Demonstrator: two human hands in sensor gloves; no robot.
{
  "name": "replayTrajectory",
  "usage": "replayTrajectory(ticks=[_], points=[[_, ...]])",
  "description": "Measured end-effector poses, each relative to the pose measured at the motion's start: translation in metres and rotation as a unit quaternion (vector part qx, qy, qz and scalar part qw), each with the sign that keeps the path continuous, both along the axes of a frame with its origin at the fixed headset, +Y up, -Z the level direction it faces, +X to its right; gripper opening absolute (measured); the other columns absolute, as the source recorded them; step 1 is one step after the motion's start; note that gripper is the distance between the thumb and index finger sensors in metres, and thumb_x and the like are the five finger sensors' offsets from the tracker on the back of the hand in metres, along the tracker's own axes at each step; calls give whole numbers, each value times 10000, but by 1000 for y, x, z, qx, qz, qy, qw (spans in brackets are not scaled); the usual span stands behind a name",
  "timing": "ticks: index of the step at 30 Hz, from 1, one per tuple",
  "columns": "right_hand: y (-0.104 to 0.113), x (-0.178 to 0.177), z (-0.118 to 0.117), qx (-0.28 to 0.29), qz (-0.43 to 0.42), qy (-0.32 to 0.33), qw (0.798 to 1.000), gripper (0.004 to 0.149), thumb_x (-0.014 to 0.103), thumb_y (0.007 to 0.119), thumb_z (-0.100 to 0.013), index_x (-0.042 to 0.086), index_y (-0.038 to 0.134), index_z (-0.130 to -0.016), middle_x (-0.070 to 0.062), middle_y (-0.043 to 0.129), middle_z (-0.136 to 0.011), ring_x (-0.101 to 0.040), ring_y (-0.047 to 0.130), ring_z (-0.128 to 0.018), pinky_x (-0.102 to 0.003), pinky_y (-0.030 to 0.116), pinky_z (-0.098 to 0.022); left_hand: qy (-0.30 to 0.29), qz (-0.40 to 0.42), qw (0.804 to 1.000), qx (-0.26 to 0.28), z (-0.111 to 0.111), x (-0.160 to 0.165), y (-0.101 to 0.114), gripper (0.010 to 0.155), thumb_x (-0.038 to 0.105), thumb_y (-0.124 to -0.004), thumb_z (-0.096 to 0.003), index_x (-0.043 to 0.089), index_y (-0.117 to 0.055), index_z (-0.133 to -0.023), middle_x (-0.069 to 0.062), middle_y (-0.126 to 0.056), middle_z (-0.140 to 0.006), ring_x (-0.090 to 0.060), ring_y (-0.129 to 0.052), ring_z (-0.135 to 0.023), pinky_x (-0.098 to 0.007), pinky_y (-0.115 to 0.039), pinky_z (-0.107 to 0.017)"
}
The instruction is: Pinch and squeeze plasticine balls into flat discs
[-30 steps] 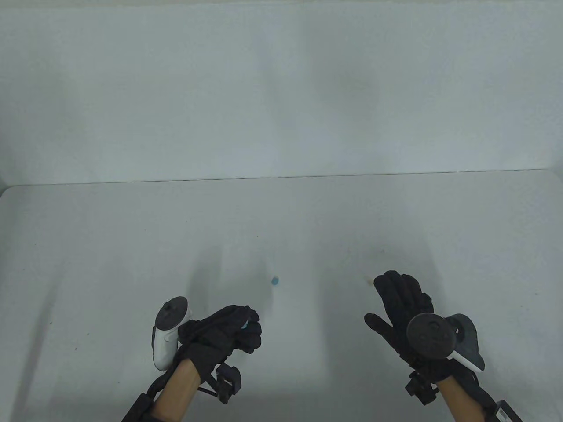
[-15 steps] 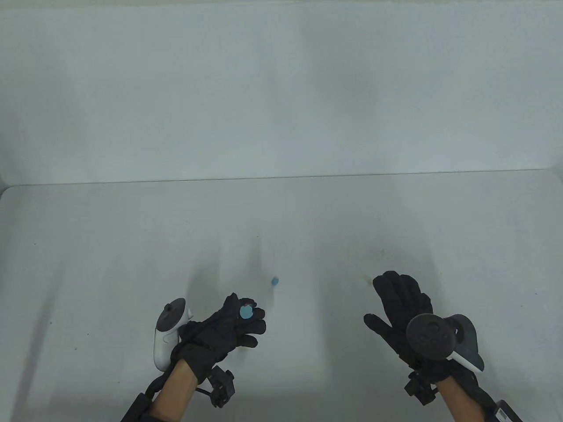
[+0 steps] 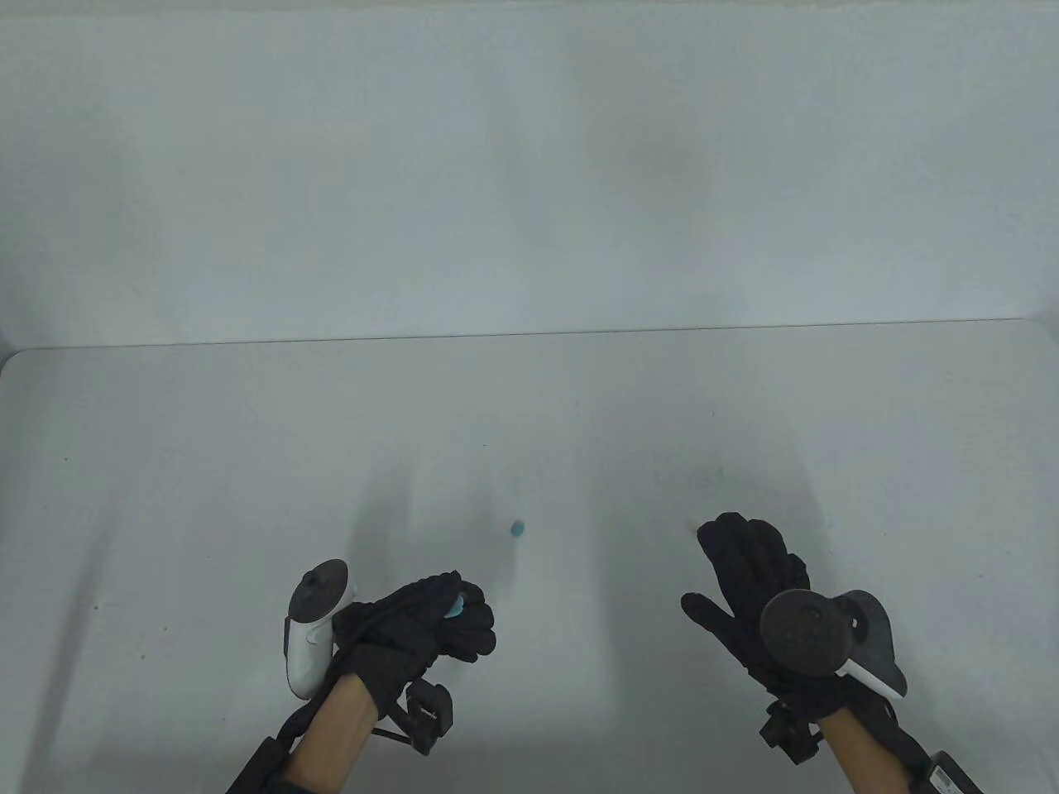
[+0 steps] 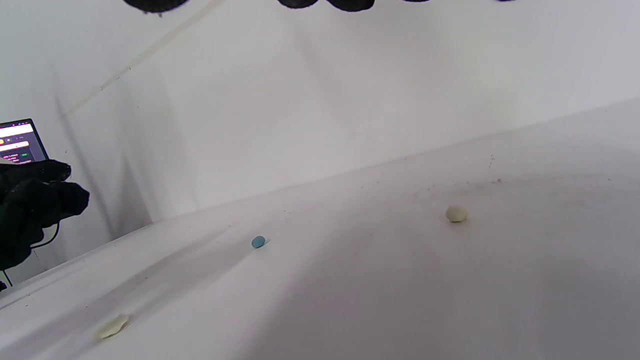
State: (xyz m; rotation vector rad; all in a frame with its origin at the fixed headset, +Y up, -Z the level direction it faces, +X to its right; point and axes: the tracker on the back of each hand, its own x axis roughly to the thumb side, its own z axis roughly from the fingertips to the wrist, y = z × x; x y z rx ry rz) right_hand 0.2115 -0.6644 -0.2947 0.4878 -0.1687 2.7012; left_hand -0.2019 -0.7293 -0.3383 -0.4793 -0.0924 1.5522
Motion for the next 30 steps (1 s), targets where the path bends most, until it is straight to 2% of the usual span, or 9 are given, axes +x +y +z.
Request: replayTrajectory(ticks=[3, 5, 7, 10, 14, 18, 25, 28, 30], points=[[-1, 0, -1, -4, -2, 3, 1000, 761, 604, 506, -588, 139, 326, -1162, -177, 325, -1224, -546, 375, -1085, -751, 465, -686, 3, 7, 1000, 15, 0, -1, -1, 484, 381, -637, -568, 52, -792, -887, -52, -995, -729, -239, -1096, -607, -355, -914, -506], [-1, -1, 0, -6, -1, 4, 1000, 759, 604, 505, -588, 140, 326, -1162, -178, 324, -1223, -546, 373, -1086, -751, 462, -686, -40, 58, 997, 12, -1, 1, -3, 772, 550, -579, -543, -12, -569, -1073, -221, -757, -1004, -430, -861, -879, -492, -743, -660], [0, -2, 0, -3, 1, 4, 1000, 760, 605, 505, -588, 142, 326, -1162, -177, 327, -1224, -545, 375, -1087, -751, 463, -686, -54, 100, 994, 3, -1, 3, -5, 877, 604, -544, -544, -43, -417, -1123, -285, -583, -1094, -513, -690, -976, -556, -641, -711], [-1, -2, 0, -4, 0, 5, 1000, 759, 605, 505, -588, 141, 327, -1162, -178, 325, -1224, -545, 374, -1087, -753, 461, -685, -54, 96, 994, 8, -1, 4, -6, 853, 596, -560, -548, -28, -440, -1117, -266, -613, -1085, -493, -715, -971, -545, -662, -704], [-1, -2, 0, -6, 0, 6, 1000, 758, 605, 505, -588, 143, 325, -1163, -178, 325, -1224, -545, 374, -1087, -752, 461, -686, -12, 36, 999, 11, -2, 2, -7, 617, 440, -675, -562, 12, -653, -1007, -151, -866, -901, -332, -982, -769, -422, -824, -603], [-1, -2, 0, -6, -1, 7, 1000, 761, 606, 505, -587, 142, 325, -1163, -177, 325, -1225, -545, 373, -1087, -751, 462, -687, -2, 26, 1000, 12, -4, 1, -7, 482, 326, -724, -551, 46, -743, -943, -77, -954, -800, -238, -1066, -665, -353, -893, -548], [-2, -3, 0, -9, -2, 12, 1000, 761, 605, 504, -588, 141, 324, -1163, -176, 322, -1225, -543, 374, -1088, -752, 461, -686, 0, 6, 1000, 20, -3, 2, -2, 518, 308, -708, -550, -1, -718, -966, -48, -962, -782, -207, -1083, -648, -334, -905, -543], [-2, -3, 0, -10, -2, 13, 1000, 759, 605, 503, -588, 142, 323, -1163, -176, 321, -1225, -544, 371, -1088, -752, 461, -686, -39, 63, 997, 2, -4, 2, -7, 777, 505, -620, -549, -46, -522, -1088, -215, -767, -985, -373, -916, -832, -439, -777, -648], [-1, -3, 0, -7, -5, 12, 1000, 759, 604, 504, -588, 141, 325, -1163, -177, 326, -1224, -545, 374, -1086, -752, 462, -686, -27, 83, 996, -6, -3, 1, -8, 801, 533, -632, -541, -41, -525, -1090, -238, -744, -998, -389, -902, -841, -448, -767, -653]])
